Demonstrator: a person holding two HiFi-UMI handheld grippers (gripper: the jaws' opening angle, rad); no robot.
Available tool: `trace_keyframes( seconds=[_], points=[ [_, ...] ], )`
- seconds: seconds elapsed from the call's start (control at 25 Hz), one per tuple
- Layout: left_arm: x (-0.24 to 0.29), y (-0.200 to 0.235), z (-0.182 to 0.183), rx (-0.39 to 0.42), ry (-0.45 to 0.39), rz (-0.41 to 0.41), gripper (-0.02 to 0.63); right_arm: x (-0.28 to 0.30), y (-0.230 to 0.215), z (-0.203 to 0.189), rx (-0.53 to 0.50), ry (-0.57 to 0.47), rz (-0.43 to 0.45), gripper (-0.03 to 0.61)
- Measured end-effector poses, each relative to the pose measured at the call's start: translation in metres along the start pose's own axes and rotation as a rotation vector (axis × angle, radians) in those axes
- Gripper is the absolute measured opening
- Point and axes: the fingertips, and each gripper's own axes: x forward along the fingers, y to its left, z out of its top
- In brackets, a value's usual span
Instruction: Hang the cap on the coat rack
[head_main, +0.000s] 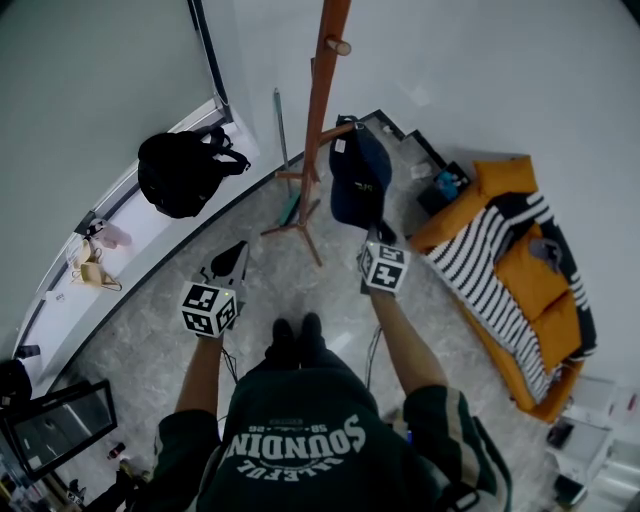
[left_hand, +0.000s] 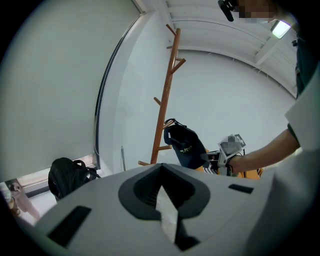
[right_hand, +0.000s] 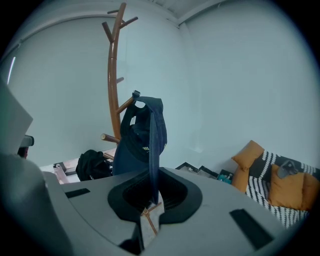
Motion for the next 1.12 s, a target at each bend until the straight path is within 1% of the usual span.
trace_keyframes(
  seconds=[0.16,0.36,0.56,0.8,0.92,1.12],
  points=[
    [-0.002,0.001,0.001,0.0,-0.004,0.0,-0.002,-0.005,0.0,0.003,-0.002,-0.032,-0.011,0.014],
    [-0.001,0.0,0.001,0.001,-0.006,-0.008,-0.002,-0.016,-0.003,0.009,0.024,-0.075,-0.02,0.014],
    [0.004,-0.003,0.001,0.003,-0.004,-0.023,-0.002,-0.025,-0.005,0.01,0.017,-0.106,-0.032,0.014],
    [0.009,-0.008,0.004,0.01,-0.005,-0.042,-0.002,-0.035,-0.002,0.012,-0.053,-0.136,-0.051,0.015],
    [0.01,-0.009,0.004,0.01,-0.002,-0.045,-0.002,-0.043,0.011,0.017,-0.115,-0.147,-0.038,0.015],
    [0.01,-0.009,0.002,0.005,0.001,-0.045,-0.002,-0.046,0.02,0.009,-0.209,-0.146,-0.05,0.015]
  ],
)
